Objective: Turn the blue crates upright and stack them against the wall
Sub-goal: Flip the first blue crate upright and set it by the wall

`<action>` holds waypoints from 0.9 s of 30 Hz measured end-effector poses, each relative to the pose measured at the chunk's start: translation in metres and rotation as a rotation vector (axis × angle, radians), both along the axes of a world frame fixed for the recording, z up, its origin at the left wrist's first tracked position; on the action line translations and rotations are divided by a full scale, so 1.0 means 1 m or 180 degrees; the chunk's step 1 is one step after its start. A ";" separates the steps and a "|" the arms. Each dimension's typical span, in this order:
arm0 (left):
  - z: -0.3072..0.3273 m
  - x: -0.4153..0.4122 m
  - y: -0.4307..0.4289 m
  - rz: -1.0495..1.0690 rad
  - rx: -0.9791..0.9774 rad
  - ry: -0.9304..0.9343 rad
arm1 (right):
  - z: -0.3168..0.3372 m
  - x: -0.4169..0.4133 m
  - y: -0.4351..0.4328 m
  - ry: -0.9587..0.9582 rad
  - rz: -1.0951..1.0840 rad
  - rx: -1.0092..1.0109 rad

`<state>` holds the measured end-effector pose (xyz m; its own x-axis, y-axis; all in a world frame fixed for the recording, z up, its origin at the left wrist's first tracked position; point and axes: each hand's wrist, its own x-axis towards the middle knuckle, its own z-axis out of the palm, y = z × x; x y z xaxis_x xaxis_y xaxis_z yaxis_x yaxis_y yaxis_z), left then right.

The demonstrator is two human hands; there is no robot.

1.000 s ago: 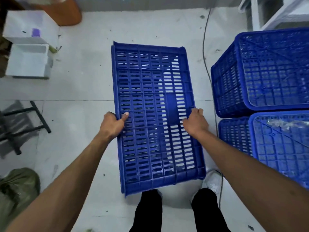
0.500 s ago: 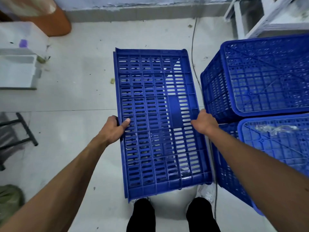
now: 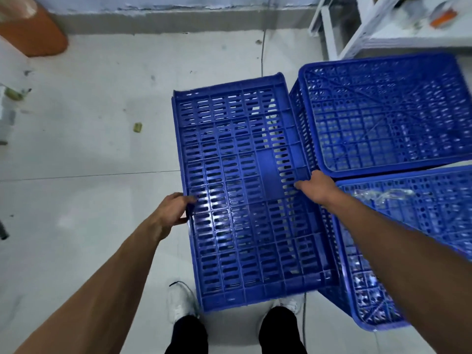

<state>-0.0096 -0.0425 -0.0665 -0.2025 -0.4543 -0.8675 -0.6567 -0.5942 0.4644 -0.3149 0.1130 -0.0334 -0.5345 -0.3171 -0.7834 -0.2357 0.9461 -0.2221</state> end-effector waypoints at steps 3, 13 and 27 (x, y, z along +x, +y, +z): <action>-0.001 -0.001 0.007 -0.0038 0.0011 -0.0065 | 0.008 -0.001 0.007 -0.0226 -0.0142 -0.0104; 0.014 -0.013 0.009 0.0189 -0.0346 -0.0032 | 0.021 0.026 0.011 -0.0361 0.0041 -0.0060; 0.076 0.000 0.047 -0.1717 -0.1609 -0.0270 | 0.047 0.154 -0.057 -0.0030 0.0584 -0.0907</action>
